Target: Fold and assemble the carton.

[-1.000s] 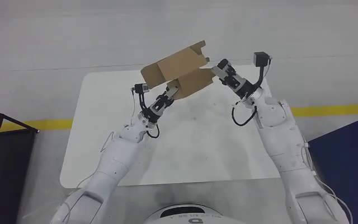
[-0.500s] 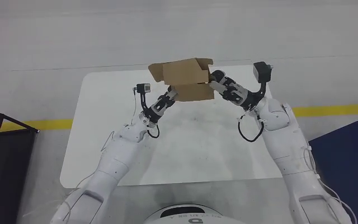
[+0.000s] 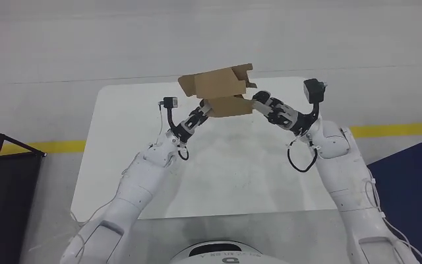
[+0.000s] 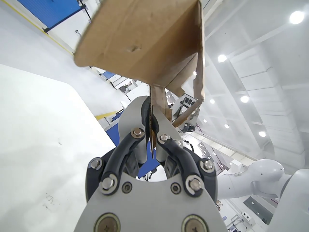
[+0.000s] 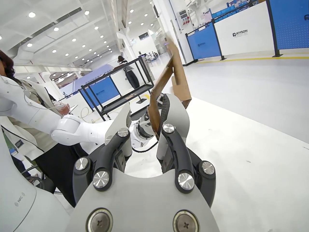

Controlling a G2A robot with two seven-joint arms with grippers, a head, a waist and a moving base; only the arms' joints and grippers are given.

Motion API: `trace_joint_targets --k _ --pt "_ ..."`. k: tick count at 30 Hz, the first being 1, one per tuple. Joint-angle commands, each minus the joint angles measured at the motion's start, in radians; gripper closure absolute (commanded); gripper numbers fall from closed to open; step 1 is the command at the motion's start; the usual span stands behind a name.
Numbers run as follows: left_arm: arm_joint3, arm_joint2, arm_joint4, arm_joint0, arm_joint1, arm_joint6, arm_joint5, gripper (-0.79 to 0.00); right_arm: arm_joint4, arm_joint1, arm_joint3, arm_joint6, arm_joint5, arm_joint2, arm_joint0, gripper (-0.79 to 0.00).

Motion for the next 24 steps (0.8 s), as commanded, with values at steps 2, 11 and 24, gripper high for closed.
trace_joint_targets --k 2,11,24 --pt "-0.002 0.008 0.03 -0.001 -0.004 0.022 -0.004 0.0 -0.016 0.001 -0.006 -0.057 0.013 0.023 -0.006 -0.437" --pt "-0.007 0.021 0.086 -0.009 -0.01 0.034 -0.015 0.0 -0.181 -0.003 -0.044 -0.152 0.124 0.023 0.006 -0.388" --pt "-0.012 0.003 0.085 0.0 -0.005 0.028 -0.047 0.0 -0.235 -0.001 0.014 -0.212 0.212 0.026 0.012 -0.385"
